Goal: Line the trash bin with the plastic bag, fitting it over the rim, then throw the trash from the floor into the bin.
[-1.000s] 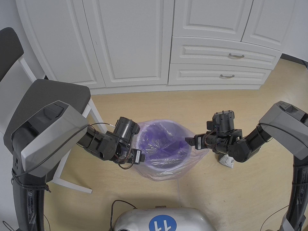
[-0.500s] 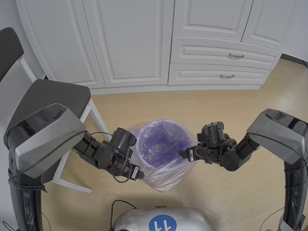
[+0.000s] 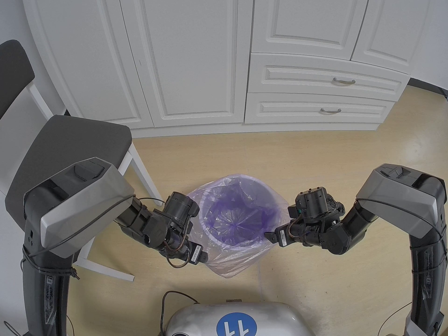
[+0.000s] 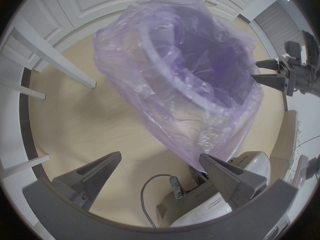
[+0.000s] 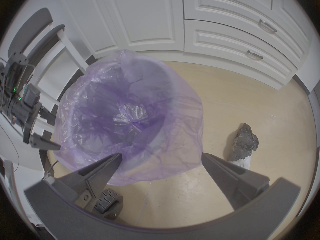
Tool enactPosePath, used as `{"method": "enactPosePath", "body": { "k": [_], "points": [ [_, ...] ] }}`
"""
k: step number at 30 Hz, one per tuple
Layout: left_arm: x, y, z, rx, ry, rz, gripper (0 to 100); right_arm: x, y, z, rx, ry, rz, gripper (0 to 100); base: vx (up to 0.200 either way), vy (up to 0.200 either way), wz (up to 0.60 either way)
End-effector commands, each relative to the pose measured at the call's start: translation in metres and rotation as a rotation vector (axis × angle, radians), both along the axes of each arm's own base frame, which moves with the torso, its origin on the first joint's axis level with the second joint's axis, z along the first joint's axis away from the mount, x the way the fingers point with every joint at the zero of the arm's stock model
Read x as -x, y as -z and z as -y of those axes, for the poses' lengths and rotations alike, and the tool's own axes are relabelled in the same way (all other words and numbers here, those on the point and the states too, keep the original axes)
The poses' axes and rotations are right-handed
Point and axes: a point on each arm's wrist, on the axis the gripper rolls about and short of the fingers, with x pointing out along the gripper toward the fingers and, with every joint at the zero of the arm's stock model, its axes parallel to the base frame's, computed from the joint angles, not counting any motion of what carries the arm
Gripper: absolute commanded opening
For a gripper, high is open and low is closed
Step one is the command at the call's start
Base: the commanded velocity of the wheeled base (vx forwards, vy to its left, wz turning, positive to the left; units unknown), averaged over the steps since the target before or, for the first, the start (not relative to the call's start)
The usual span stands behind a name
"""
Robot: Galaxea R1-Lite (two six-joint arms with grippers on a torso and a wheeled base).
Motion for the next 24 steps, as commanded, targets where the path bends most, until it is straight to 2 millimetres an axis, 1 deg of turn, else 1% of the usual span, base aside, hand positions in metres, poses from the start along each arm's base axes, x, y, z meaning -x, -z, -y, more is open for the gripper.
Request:
{"method": "enactPosePath", "body": {
  "k": [1, 6, 7, 10, 12, 17, 20, 24],
  "points": [
    [-0.006, 0.010, -0.004, -0.007, -0.017, -0.012, 100, 0.002, 0.006, 0.002, 0.014, -0.003, -0.018, 100, 0.000, 0.000, 0.00],
    [-0.012, 0.015, -0.008, -0.008, -0.035, -0.013, 100, 0.002, 0.019, 0.002, 0.026, -0.003, -0.045, 100, 0.000, 0.000, 0.00],
    [-0.013, 0.017, -0.007, -0.007, -0.036, -0.013, 100, 0.001, 0.025, 0.002, 0.032, -0.004, -0.054, 100, 0.000, 0.000, 0.00],
    [-0.014, 0.018, -0.008, -0.005, -0.038, -0.008, 100, -0.001, 0.027, 0.004, 0.032, 0.003, -0.056, 100, 0.000, 0.000, 0.00],
    [-0.016, 0.019, -0.007, 0.009, -0.040, 0.017, 100, -0.002, 0.023, 0.005, 0.024, 0.008, -0.048, 100, 0.000, 0.000, 0.00],
    [-0.018, 0.012, -0.011, 0.022, -0.050, 0.043, 100, -0.005, 0.012, 0.003, -0.009, 0.012, 0.001, 100, 0.000, 0.000, 0.00],
    [-0.019, -0.001, -0.014, 0.035, -0.058, 0.065, 100, -0.006, 0.007, 0.003, -0.029, 0.011, 0.054, 100, 0.000, 0.000, 0.00],
    [-0.016, -0.013, -0.016, 0.045, -0.059, 0.085, 100, -0.006, 0.001, 0.002, -0.044, 0.010, 0.084, 100, 0.000, 0.000, 0.00]
  ]
}}
